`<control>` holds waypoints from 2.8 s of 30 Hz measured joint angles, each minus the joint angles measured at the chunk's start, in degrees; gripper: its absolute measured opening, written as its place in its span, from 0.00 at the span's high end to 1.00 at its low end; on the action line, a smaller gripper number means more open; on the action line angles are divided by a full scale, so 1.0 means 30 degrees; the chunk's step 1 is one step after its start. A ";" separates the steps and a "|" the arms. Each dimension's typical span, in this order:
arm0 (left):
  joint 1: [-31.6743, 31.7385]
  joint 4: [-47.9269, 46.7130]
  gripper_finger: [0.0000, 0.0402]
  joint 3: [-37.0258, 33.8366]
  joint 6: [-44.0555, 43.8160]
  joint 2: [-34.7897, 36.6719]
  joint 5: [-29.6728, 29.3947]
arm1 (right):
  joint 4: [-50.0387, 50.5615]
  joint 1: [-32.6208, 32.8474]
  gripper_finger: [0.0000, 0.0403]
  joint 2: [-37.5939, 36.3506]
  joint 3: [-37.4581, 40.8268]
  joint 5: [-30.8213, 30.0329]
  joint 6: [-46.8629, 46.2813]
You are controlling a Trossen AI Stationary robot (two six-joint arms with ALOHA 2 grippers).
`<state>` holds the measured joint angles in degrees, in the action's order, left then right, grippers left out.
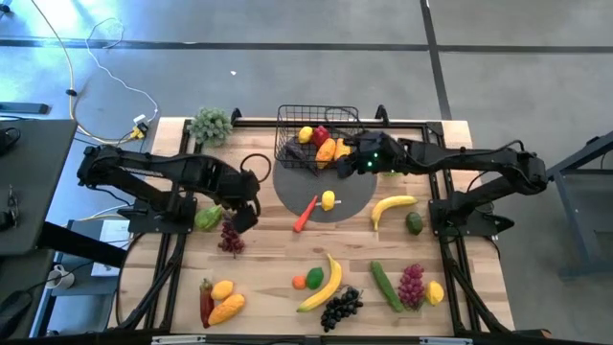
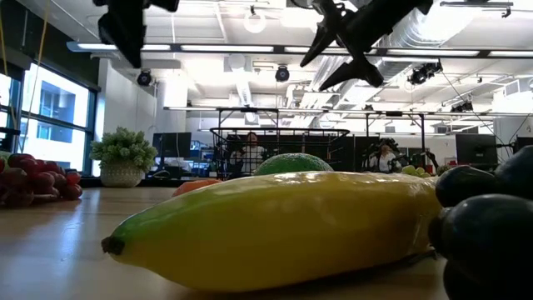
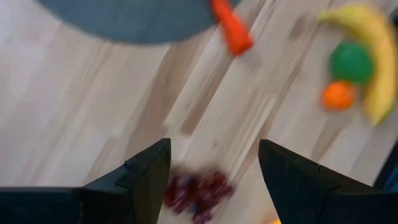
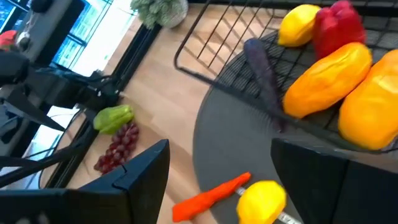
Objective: Build produce basket
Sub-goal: Put the carrot into the wire basket
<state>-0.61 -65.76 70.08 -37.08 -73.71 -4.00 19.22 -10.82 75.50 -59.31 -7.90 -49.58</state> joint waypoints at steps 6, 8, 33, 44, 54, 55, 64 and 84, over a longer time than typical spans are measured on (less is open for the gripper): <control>-0.0853 0.2676 0.43 0.0007 -0.1716 -0.0126 -0.1972 | 0.0009 0.0900 0.35 0.0007 0.0007 -0.0939 -0.0329; -0.0985 0.3311 0.43 0.0007 -0.2084 -0.0348 -0.2651 | 0.0009 0.0916 0.35 0.0007 0.0000 -0.1149 -0.0264; 0.0083 0.7982 0.43 0.0000 -0.2319 -0.7970 -0.4564 | 0.0865 -0.1525 0.35 0.0015 0.0000 -0.2675 0.1689; 0.0442 0.9207 0.43 -0.0011 -0.2268 -1.0512 -0.2897 | 0.2336 -0.1525 0.35 0.0015 0.0001 -0.2675 0.1662; 0.0737 1.0774 0.43 -0.0007 -0.2373 -1.0987 -0.2376 | 0.3011 -0.1525 0.35 0.0022 0.0000 -0.2668 0.1545; 0.0737 1.0992 0.43 -0.0007 -0.2389 -1.0987 -0.2361 | 0.3005 -0.1525 0.35 0.0022 0.0002 -0.2668 0.1547; 0.0737 1.1759 0.43 0.0040 -0.2647 -1.1633 -0.2290 | 0.3133 -0.1518 0.35 0.0022 0.0005 -0.2661 0.1543; 0.0664 1.0799 0.82 0.0210 -0.0809 -1.2622 -0.2160 | 0.4264 -0.1518 0.35 0.0029 0.0007 -0.2215 0.1543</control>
<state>1.39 -33.36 70.72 -39.50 -111.58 -10.48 32.01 -15.38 75.59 -59.29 -14.54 -44.95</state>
